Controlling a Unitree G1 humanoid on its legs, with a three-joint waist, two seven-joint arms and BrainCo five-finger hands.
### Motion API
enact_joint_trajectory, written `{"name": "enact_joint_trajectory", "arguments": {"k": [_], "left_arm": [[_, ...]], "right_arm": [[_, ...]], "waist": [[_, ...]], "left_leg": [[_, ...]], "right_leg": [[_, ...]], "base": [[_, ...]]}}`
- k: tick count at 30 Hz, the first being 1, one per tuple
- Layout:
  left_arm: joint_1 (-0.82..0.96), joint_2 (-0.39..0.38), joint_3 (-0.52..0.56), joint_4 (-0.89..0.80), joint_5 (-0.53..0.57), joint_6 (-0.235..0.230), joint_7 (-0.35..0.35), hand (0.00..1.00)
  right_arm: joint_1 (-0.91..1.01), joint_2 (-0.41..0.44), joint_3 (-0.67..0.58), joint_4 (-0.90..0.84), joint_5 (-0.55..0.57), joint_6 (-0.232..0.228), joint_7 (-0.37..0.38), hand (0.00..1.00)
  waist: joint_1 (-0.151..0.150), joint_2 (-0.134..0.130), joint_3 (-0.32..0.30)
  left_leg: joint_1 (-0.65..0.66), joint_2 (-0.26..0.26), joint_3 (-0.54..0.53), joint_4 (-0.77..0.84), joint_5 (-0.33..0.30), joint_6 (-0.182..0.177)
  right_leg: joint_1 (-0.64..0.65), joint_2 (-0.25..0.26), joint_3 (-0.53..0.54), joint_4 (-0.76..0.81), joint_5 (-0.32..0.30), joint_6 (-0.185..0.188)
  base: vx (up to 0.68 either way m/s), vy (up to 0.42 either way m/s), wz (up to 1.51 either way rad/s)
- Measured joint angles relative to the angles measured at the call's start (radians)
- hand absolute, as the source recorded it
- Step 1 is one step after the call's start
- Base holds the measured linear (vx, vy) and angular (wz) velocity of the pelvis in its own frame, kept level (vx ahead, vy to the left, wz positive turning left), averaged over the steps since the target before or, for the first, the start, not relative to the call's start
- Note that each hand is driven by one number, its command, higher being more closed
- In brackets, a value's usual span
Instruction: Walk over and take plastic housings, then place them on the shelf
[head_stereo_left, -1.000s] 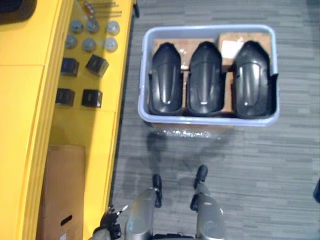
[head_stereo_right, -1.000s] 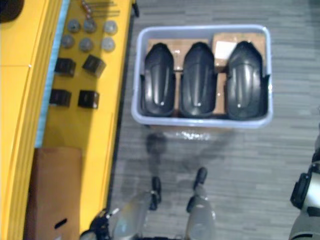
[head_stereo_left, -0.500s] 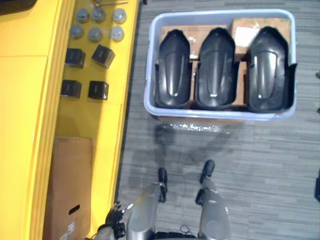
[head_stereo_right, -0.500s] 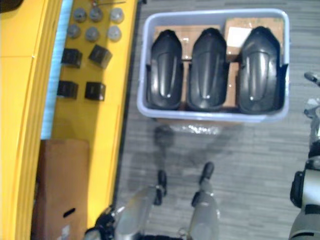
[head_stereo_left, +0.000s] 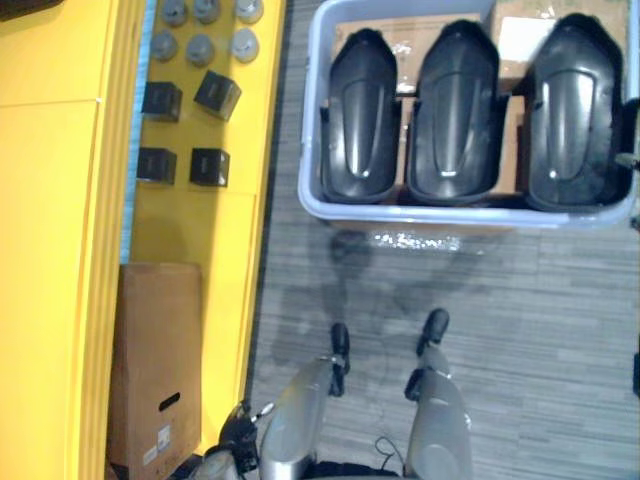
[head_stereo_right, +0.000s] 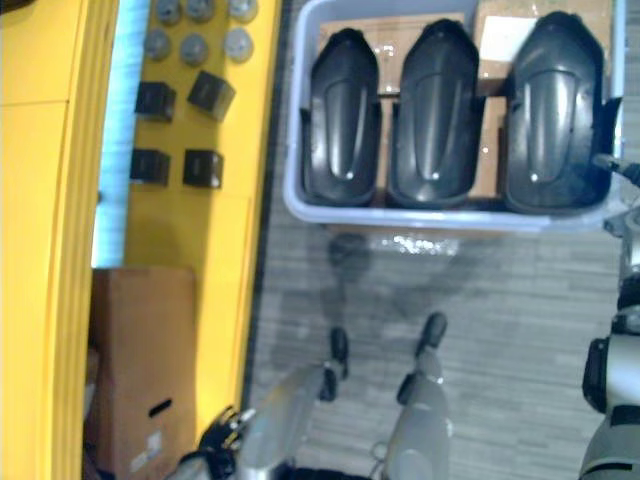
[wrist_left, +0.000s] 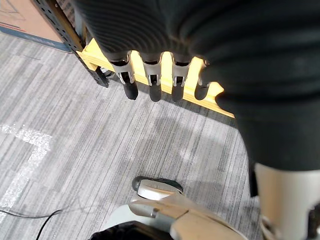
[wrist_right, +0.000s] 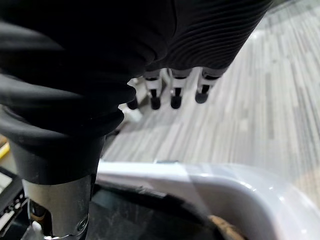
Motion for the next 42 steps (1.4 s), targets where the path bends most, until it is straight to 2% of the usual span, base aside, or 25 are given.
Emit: {"name": "enact_joint_trajectory", "arguments": {"k": [3,9,10,14,18,23,29,31,33,42], "left_arm": [[-0.005,-0.005,-0.008,0.000,-0.001,0.001,-0.008,0.00],[-0.007,-0.005,-0.026,0.000,-0.032,-0.001,-0.022,0.00],[-0.008,-0.004,-0.030,0.000,-0.032,-0.002,-0.023,0.00],[-0.008,0.000,-0.041,0.000,-0.038,-0.012,-0.024,0.00],[-0.011,0.000,-0.046,0.000,-0.040,-0.018,-0.024,0.00],[-0.011,0.000,-0.047,-0.001,-0.040,-0.019,-0.022,0.00],[-0.011,0.006,-0.081,-0.006,-0.071,-0.018,-0.012,0.00],[-0.011,0.005,-0.086,-0.013,-0.076,-0.015,-0.001,0.00],[-0.011,0.006,-0.086,-0.020,-0.077,-0.010,0.004,0.00],[-0.011,0.009,-0.085,-0.043,-0.076,-0.016,0.006,0.00]], "right_arm": [[-0.020,-0.004,0.016,0.018,-0.017,-0.001,-0.002,0.00],[-0.058,-0.017,0.053,0.021,-0.061,-0.002,-0.005,0.00],[-0.059,-0.019,0.057,0.021,-0.068,-0.001,-0.005,1.00],[-0.068,-0.020,0.066,0.025,-0.104,0.023,0.002,1.00],[-0.069,-0.021,0.109,0.044,-0.166,0.100,0.024,1.00],[-0.109,-0.030,0.108,0.079,-0.225,0.160,0.022,1.00],[-0.118,-0.030,0.108,0.121,-0.337,0.228,0.021,1.00],[-0.111,-0.030,0.104,0.163,-0.377,0.273,0.019,1.00],[-0.097,-0.030,0.075,0.176,-0.405,0.296,0.012,1.00],[-0.067,-0.030,0.039,0.200,-0.431,0.301,-0.042,1.00]], "waist": [[0.016,0.012,0.001],[0.027,0.020,0.001],[0.028,0.020,0.001],[0.032,0.022,0.000],[0.045,0.023,-0.001],[0.045,0.024,-0.002],[0.051,0.039,-0.012],[0.055,0.046,-0.017],[0.054,0.047,-0.017],[0.046,0.047,-0.017]], "left_leg": [[-0.004,-0.002,0.000,0.000,0.003,0.001],[-0.028,-0.007,-0.008,-0.001,0.014,0.002],[-0.031,-0.008,-0.009,-0.001,0.015,0.002],[-0.037,-0.014,-0.024,-0.001,0.021,0.002],[-0.043,-0.019,-0.030,-0.001,0.025,0.004],[-0.055,-0.020,-0.030,0.001,0.027,0.003],[-0.055,-0.021,-0.032,0.002,0.028,0.005],[-0.055,-0.024,-0.031,0.001,0.030,0.006],[-0.055,-0.024,-0.031,0.000,0.032,0.006],[-0.054,-0.024,-0.032,0.000,0.032,0.006]], "right_leg": [[-0.010,-0.004,0.000,0.010,0.000,0.000],[-0.031,-0.009,-0.005,0.015,0.000,0.000],[-0.033,-0.010,-0.006,0.016,0.000,0.000],[-0.034,-0.016,-0.024,0.020,0.000,0.000],[-0.036,-0.021,-0.029,0.024,0.000,0.000],[-0.051,-0.023,-0.029,0.029,0.000,0.000],[-0.049,-0.025,-0.029,0.031,0.000,0.000],[-0.049,-0.027,-0.029,0.031,0.000,0.000],[-0.049,-0.028,-0.029,0.031,0.000,0.000],[-0.047,-0.028,-0.028,0.030,0.000,0.000]], "base": [[-0.01,0.003,0.02],[-0.02,-0.002,0.05],[-0.01,-0.004,0.07],[-0.02,-0.002,0.11],[-0.01,0.010,0.06],[0.00,0.001,0.01],[0.00,0.000,0.00],[0.00,0.000,0.00],[0.00,0.000,0.00],[0.00,0.000,0.00]]}}
